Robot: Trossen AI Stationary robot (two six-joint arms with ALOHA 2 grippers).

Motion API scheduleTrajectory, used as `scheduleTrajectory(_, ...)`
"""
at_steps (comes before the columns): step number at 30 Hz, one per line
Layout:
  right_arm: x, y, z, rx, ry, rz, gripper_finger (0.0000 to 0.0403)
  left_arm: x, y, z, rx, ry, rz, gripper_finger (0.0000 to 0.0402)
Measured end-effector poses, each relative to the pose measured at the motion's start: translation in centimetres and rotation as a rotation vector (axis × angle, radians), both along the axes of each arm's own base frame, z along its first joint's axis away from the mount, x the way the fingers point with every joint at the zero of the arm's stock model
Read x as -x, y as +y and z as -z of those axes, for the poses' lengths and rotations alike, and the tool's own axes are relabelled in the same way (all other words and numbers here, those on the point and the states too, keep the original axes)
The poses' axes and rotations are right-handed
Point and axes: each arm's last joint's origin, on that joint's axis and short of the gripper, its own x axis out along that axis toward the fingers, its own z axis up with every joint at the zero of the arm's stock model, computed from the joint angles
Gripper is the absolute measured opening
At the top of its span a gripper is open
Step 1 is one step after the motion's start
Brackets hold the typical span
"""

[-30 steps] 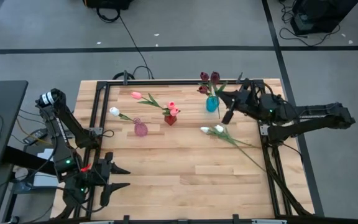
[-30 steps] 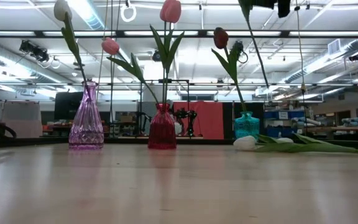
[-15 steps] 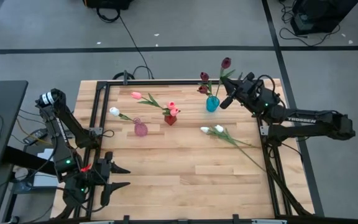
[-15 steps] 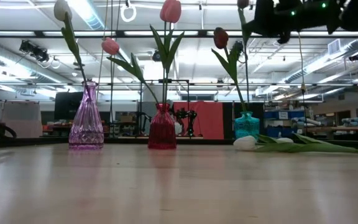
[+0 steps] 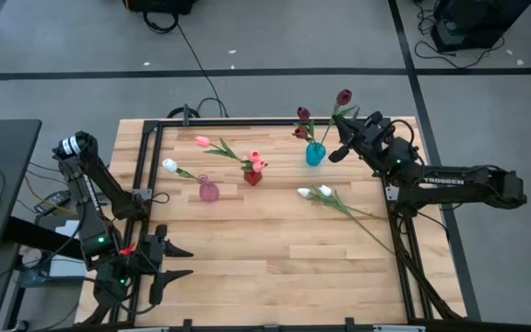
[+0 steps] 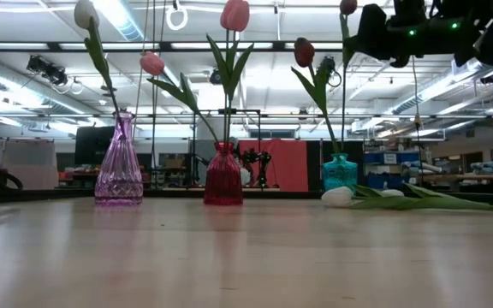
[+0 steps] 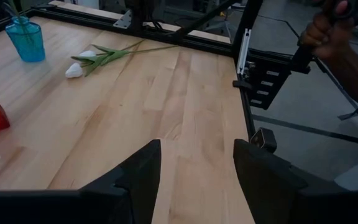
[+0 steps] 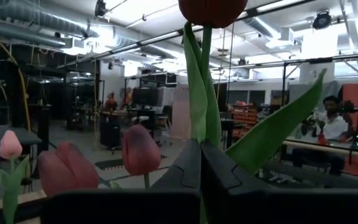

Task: Sort flowers into vase by color
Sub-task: Put the red tulip into the blue vase

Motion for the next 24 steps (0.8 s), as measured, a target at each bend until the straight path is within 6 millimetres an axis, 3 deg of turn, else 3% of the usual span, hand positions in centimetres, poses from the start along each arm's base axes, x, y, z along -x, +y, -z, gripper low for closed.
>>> scheduleTrajectory(13,-0.9,-0.4,0.9,0.011,0.061,0.012,0.0005,0.0,0.0,0.0,-0.003,0.002,0.0,0.0206)
scheduleTrajectory(24,-2.5,-1.0,3.4,-0.07,0.186,0.009,0.0015,0.0,0.0,0.0,-0.002,0.002,0.0,0.0206)
